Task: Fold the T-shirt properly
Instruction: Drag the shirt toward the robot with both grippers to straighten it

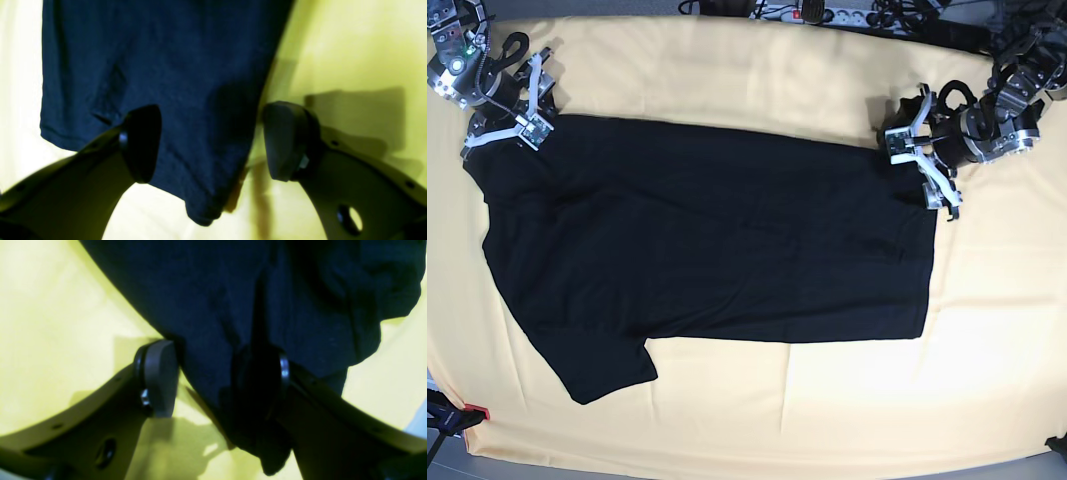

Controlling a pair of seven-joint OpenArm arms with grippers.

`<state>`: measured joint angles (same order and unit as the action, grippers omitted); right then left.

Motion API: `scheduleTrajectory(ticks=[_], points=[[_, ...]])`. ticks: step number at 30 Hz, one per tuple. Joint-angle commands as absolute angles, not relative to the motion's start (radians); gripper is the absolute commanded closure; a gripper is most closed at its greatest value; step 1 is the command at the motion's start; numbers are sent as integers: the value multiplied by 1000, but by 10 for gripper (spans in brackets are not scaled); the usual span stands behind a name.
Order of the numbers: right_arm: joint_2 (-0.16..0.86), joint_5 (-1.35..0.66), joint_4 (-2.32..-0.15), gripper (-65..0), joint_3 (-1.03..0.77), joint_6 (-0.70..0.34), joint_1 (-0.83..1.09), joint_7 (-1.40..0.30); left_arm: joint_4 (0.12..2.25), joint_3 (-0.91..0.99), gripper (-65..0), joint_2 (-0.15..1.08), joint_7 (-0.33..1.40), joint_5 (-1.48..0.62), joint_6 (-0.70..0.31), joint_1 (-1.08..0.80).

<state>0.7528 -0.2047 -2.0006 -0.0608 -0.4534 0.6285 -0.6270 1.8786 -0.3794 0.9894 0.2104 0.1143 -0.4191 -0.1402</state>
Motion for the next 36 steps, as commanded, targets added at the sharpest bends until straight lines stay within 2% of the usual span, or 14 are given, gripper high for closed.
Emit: scheduleTrajectory(ticks=[1, 4, 7, 12, 16, 17, 18, 19, 21, 22, 26, 33, 36], points=[[770, -202, -1993, -377, -70, -446, 626, -617, 1860, -373, -479, 1010, 245, 168, -414, -138], [770, -202, -1943, -376, -70, -457, 626, -576, 1826, -373, -479, 1011, 212, 172, -414, -138], [770, -202, -1908, -327, -70, -477, 626, -568, 1826, -373, -479, 1011, 208, 173, -403, -137], [770, -202, -1908, -316, -70, -475, 626, -572, 1839, -373, -479, 1010, 205, 200, -240, -132], [770, -202, -1908, -316, -70, -475, 623, -572, 1839, -373, -469, 1008, 206, 210, -226, -132], [770, -202, -1908, -314, -70, -474, 620, -572, 1839, -373, -435, 1007, 206, 210, -226, -132], [771, -202, -1908, -292, -70, -464, 620, -571, 1839, -373, -368, 1003, 206, 210, -225, -132], [770, -202, -1908, -238, -70, -452, 618, -571, 1839, -373, -270, 998, 210, 210, -218, -133], [771, -201, -1908, -86, -70, -439, 618, -573, 1839, -373, -44, 987, 218, 210, -205, -132], [771, -201, -1909, -16, -70, -434, 618, -577, 1839, -373, 0, 981, 218, 210, -194, -132], [771, -201, -1926, 0, -70, -408, 618, -603, 1853, -373, 0, 972, 230, 210, -170, -133], [774, -151, -2023, 0, -70, -438, 621, -768, 1955, -373, 0, 1025, 296, 210, -175, -136], [791, -159, -2039, 0, -70, -437, 621, -837, 1996, -373, 0, 1076, 297, 186, -249, -136]])
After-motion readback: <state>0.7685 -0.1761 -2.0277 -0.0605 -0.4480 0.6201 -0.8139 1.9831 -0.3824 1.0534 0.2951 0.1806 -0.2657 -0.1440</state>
